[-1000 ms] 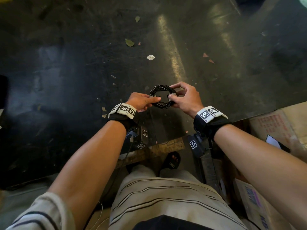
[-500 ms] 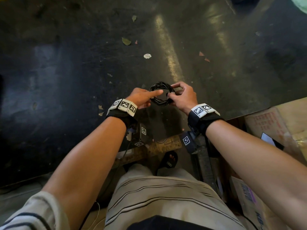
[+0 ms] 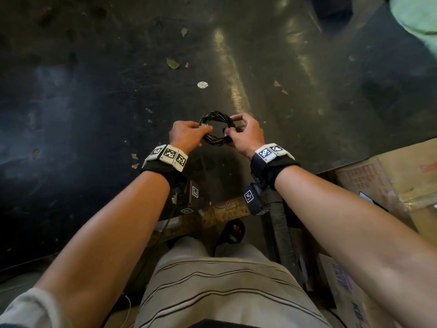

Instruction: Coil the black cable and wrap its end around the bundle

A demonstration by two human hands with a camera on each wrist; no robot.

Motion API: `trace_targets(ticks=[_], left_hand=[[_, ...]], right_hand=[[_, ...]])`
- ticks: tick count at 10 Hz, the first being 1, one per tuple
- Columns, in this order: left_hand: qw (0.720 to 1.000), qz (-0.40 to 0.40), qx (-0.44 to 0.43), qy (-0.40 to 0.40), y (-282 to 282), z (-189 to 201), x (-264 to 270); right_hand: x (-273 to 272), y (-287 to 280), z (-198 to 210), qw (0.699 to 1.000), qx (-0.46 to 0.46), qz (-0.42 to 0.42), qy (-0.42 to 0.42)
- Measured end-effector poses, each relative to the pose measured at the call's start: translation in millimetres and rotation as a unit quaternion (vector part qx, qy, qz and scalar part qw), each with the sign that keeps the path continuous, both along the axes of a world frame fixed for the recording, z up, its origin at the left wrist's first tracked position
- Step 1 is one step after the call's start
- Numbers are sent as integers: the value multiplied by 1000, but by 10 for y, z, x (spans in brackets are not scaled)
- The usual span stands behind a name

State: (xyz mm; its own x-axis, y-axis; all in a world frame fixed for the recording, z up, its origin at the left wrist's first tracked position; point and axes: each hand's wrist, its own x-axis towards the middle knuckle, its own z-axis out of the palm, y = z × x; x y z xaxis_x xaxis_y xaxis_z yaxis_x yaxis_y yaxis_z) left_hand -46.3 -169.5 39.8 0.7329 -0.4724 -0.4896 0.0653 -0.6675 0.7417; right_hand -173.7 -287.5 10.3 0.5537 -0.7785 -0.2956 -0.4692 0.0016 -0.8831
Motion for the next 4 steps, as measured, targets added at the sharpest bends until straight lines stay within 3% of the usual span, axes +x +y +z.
trace_targets(ticks=[1, 2, 3, 4], left_hand=[[998, 14, -29, 48, 231, 222, 17], [998, 1, -3, 65, 803, 270, 40], [996, 38, 51, 67, 1731, -29, -46], [981, 74, 159, 81, 2898, -448, -477]], right_hand=[[224, -59, 71, 1000, -7, -10, -3], [509, -139, 161, 1000, 13, -8, -3], [853, -190, 169, 999, 25, 18, 12], [1248, -259, -123, 998, 50, 41, 23]])
